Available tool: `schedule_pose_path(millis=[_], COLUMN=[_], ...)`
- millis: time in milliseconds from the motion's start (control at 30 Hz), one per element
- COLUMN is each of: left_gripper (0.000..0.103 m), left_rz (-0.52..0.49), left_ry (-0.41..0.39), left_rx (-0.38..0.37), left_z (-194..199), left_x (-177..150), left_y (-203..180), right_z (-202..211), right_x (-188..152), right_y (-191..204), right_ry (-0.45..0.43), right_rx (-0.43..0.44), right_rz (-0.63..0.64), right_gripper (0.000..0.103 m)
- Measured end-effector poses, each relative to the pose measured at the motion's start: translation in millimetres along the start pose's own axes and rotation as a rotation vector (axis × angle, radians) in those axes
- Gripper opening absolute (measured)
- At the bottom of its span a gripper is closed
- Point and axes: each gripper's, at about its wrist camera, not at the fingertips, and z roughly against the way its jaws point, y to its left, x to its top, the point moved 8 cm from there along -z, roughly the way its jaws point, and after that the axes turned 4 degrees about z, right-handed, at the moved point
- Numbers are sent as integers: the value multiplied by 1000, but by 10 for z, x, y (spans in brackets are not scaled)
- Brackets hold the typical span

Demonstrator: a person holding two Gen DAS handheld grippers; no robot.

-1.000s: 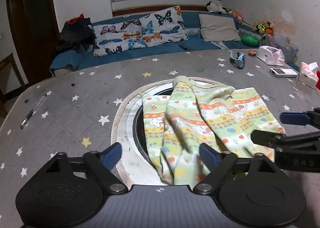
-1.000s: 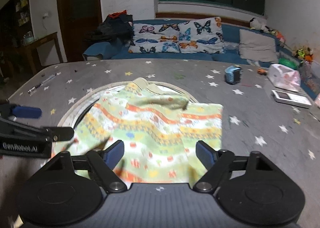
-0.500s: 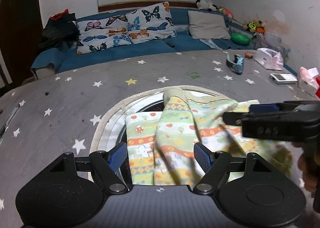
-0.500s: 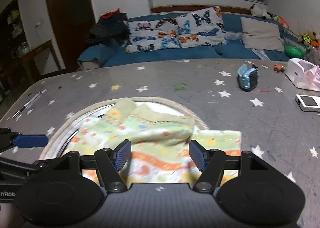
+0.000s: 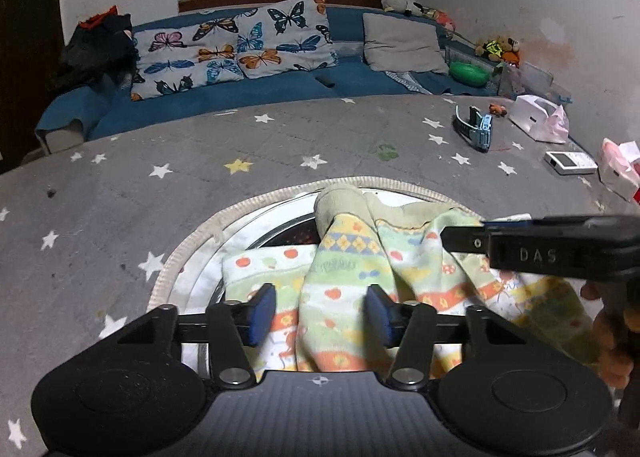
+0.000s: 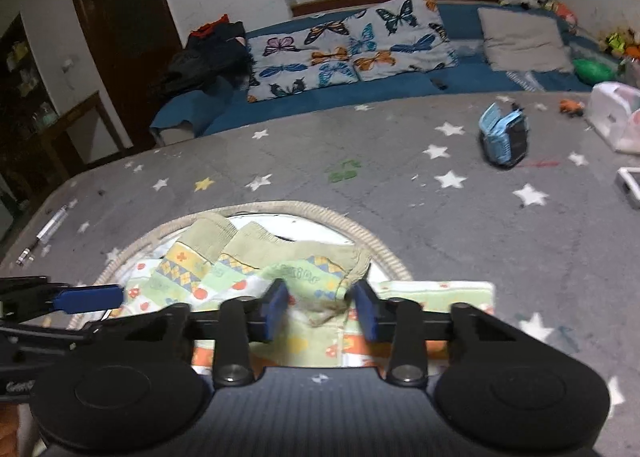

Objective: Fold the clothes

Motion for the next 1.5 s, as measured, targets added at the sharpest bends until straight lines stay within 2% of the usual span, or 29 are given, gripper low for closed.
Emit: schedule_pose_path(millis=[67,167,333,433,500,533,600,700,867,1033,1200,1300,1400,1500], left_gripper=[49,49,52,53,51,48,20,6,5,5,4,4,4,4], left_rz=[13,24,12,14,16,17,27,46,110,220,327,395,416,450], left_ry=[2,-13,-22,-12,-5,0,18,1,-79,-203,-275,-264,-214,-147], left_rx=[-11,-18,-51,-50,-50,-52,-80,-92,-73,-42,36,73,140,171], left_z=[-34,-31,-51,-133,-188,-215,-266,-210,180,897,1587,1934,2100,2115], left_x=[18,39,85,104,116,120,98,87,119,132,-141,-479,-863,-1209], left_y=[21,42,-9,-24,-34,-39,-56,-50,146,641,1124,1369,1530,1650], right_z=[28,71,143,319,482,573,772,1077,1605,2031,2264,2304,2271,2265], right_x=[10,25,49,91,108,112,90,41,-165,-505,-927,-1197,-1374,-1467], right_y=[-12,-30,-60,-108,-167,-205,-319,-506,-896,-1349,-1707,-1885,-1974,-1966], right_ry=[-12,-30,-60,-93,-116,-130,-151,-181,-219,-214,-167,-125,-83,-57], right_rx=[5,12,24,7,-12,-20,-48,-95,-204,-323,-406,-445,-453,-468], right_rz=[-6,-16,-31,-37,-39,-40,-48,-62,-100,-167,-235,-268,-292,-290], right_gripper=[20,9,8,7,7,7,7,7,7,7,7,7,7,11])
